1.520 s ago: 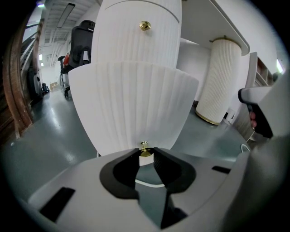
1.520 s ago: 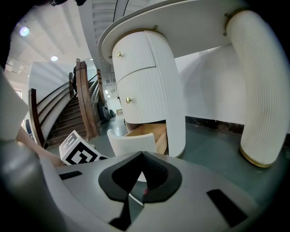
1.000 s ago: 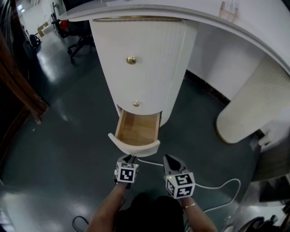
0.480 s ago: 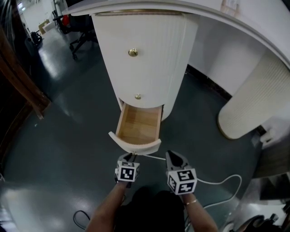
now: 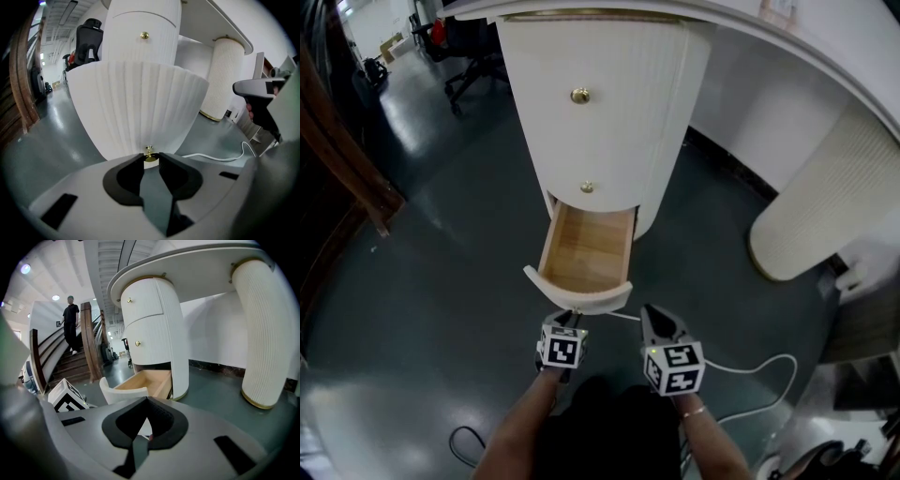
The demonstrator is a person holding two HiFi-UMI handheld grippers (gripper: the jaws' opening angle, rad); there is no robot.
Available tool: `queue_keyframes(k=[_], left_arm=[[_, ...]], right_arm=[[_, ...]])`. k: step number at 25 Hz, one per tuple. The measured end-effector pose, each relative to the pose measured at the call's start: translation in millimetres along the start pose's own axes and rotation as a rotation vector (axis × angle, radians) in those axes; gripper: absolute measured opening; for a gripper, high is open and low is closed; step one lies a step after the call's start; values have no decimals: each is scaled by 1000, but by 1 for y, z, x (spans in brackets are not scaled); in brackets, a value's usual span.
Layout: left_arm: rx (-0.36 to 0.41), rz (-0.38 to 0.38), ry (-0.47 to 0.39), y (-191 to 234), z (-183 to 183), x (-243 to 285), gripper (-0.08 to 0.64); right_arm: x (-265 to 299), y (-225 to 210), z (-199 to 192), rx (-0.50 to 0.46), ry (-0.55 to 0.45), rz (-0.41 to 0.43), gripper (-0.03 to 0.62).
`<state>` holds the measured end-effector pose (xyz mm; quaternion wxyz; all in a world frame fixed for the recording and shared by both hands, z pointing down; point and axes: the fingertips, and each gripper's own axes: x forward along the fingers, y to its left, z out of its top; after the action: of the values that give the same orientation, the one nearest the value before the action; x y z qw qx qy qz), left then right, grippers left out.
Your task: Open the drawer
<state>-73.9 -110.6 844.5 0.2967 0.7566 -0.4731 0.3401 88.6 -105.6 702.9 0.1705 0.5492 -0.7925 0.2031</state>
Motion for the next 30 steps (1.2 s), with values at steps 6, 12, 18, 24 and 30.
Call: queue_keyframes(k=[6,12,18,24,30], left_arm=[[29,43,19,1,9,-12,101],[25,62,9,8,22,-31,101],[11,58,-18,17,45,-60,100],[-28,7,-110,13,74,-89,100],[14,-9,-245,3,123,-127,98]], right_arm=[[-6,-2,0,0,-2,-10,3],[-7,-5,1,-4,-9,-7,3],[-3,5,9,-4,-13,9,3],[-1,17,23,-23,-50,31,3],[-7,19,34,-24,-63,37,3]])
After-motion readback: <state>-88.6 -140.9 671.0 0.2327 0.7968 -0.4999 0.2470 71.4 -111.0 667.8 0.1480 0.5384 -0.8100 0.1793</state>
